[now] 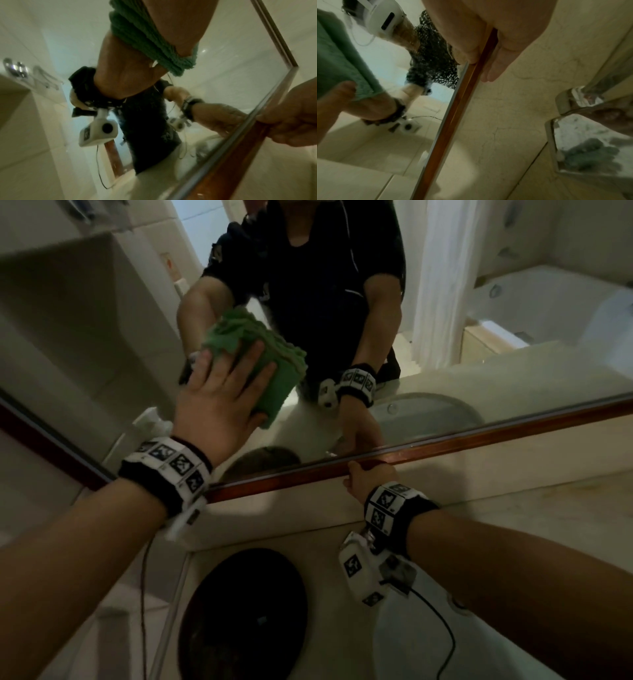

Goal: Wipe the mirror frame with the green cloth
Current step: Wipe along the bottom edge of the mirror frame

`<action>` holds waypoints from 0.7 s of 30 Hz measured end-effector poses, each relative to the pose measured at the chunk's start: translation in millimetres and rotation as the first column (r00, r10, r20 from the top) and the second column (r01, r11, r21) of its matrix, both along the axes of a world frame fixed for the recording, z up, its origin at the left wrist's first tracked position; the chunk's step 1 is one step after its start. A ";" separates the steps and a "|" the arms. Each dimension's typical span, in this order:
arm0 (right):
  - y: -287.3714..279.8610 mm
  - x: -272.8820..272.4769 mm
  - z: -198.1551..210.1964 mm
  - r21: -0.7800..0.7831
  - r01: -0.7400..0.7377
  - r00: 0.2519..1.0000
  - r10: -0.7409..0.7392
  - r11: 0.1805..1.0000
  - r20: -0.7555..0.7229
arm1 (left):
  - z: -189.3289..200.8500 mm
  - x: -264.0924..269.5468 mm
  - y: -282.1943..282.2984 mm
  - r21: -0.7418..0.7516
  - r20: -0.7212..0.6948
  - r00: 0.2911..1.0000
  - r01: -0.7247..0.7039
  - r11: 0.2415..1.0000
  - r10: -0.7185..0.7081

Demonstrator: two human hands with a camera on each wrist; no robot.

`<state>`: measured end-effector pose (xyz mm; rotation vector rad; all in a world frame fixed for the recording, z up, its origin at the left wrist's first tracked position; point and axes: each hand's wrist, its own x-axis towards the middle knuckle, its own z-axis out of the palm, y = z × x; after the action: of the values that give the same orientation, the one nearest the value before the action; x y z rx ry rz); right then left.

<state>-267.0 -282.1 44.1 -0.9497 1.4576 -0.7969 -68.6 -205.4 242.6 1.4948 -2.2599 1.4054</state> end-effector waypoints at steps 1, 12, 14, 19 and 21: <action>-1.8 -3.7 0.3 -0.002 0.005 1.000 -0.005 1.000 -0.003 | -7.8 -8.9 -2.6 -0.008 -0.020 0.999 -0.027 1.000 0.027; -18.4 -34.5 1.4 -0.087 -0.152 0.947 0.120 0.985 -0.298 | -106.5 -56.2 -19.9 0.307 0.193 0.976 0.034 0.951 -0.097; -20.1 -32.4 -3.2 -0.077 -0.137 0.960 0.114 0.988 -0.254 | -100.6 -32.1 -12.3 0.332 0.190 0.974 0.054 0.942 -0.123; -24.4 -18.9 -15.8 -0.004 0.004 0.986 -0.005 1.000 -0.169 | -71.0 46.3 17.1 0.231 0.213 0.977 -0.036 0.972 -0.014; -28.3 -14.5 -24.1 -0.019 0.009 0.982 -0.012 1.000 -0.187 | -65.4 54.0 20.6 0.216 0.219 0.976 -0.029 0.976 -0.019</action>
<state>-281.5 -310.5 20.0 -1.0545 1.6212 -0.7452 -14.6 -184.8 177.2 1.4680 -2.6219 1.4277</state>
